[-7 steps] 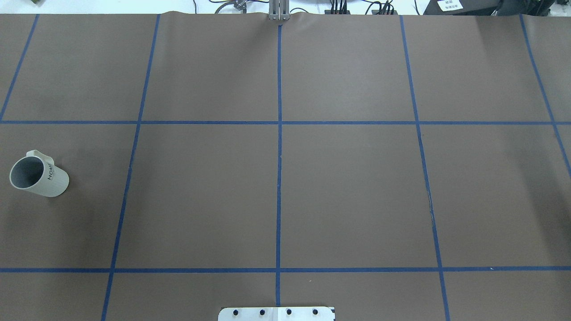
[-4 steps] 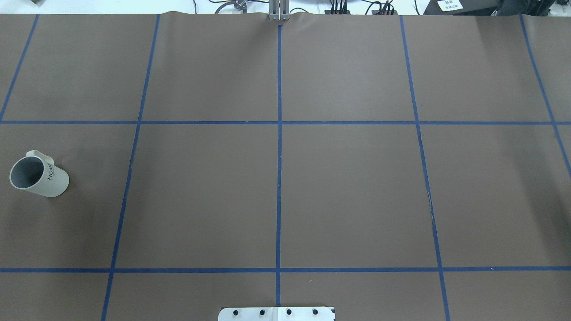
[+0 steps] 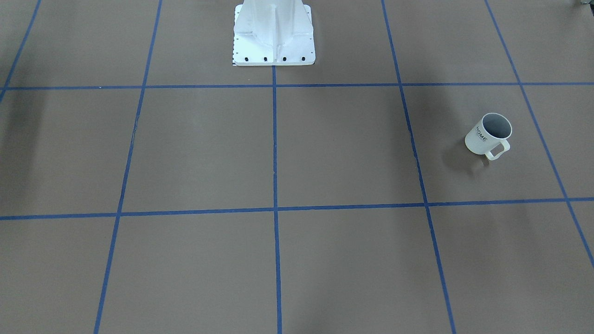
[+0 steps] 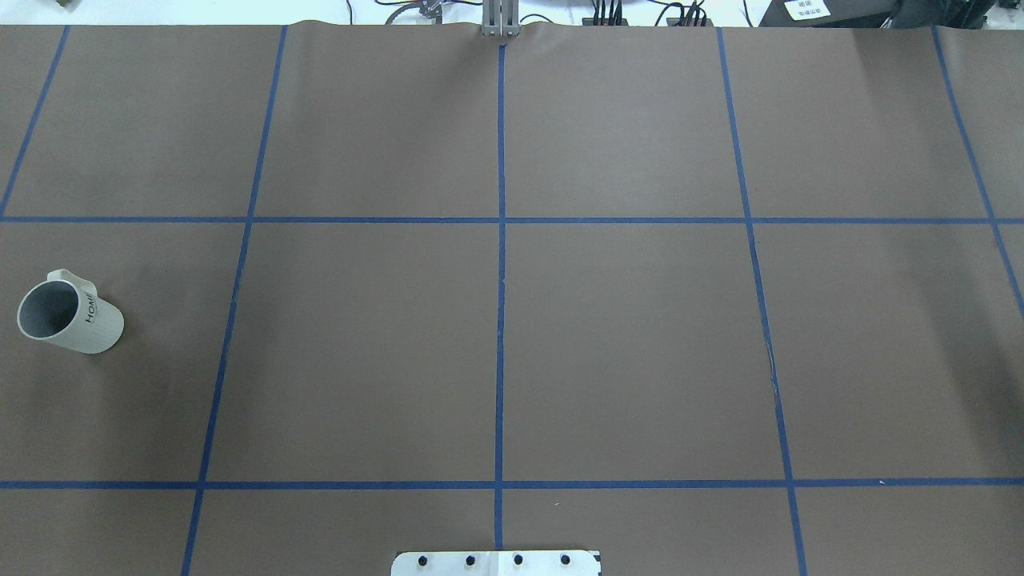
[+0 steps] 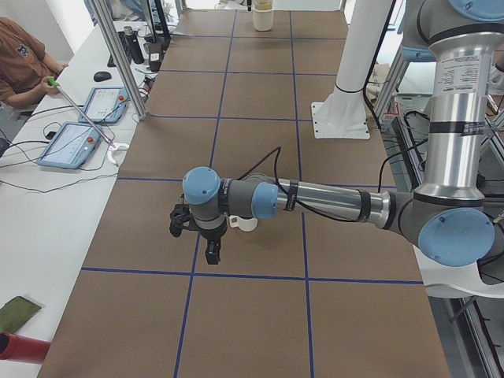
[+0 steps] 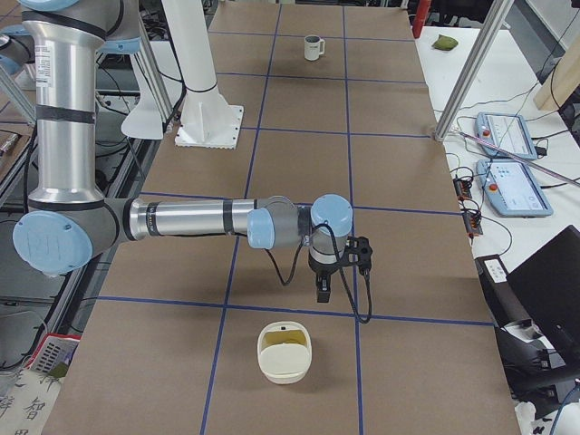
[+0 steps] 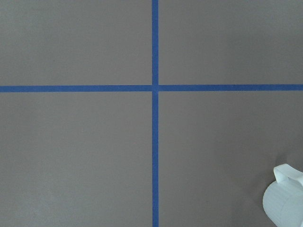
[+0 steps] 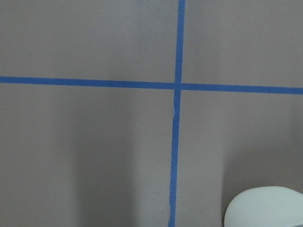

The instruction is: Left arm hands cup to right arm to dump lemon

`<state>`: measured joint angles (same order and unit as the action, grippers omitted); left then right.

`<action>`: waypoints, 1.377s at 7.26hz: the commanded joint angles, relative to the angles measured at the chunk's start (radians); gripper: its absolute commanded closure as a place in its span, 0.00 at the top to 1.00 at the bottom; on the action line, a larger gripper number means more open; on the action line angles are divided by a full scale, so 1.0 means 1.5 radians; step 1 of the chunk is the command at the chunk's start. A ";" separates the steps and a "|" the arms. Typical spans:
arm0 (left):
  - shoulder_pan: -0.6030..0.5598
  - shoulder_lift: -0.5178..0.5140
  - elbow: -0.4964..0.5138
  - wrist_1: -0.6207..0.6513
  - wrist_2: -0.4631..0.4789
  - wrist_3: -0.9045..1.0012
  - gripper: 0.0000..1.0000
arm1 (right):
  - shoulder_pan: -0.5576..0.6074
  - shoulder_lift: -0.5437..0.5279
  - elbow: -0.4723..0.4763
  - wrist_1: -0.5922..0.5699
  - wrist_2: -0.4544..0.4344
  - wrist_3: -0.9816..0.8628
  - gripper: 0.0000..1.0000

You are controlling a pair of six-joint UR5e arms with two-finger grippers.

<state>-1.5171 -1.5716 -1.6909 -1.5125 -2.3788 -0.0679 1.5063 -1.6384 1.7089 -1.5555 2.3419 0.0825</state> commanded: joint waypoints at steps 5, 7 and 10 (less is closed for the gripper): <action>-0.016 0.003 -0.001 0.000 0.000 0.005 1.00 | 0.000 -0.001 -0.001 0.000 -0.001 -0.001 1.00; -0.036 0.004 -0.002 0.001 -0.001 0.017 1.00 | 0.000 -0.001 0.000 0.000 -0.001 -0.001 1.00; -0.044 0.010 0.010 -0.003 0.004 0.112 1.00 | 0.000 -0.001 0.001 0.001 -0.001 -0.002 1.00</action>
<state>-1.5799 -1.5605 -1.6761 -1.5144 -2.3757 0.0662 1.5060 -1.6398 1.7097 -1.5551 2.3409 0.0800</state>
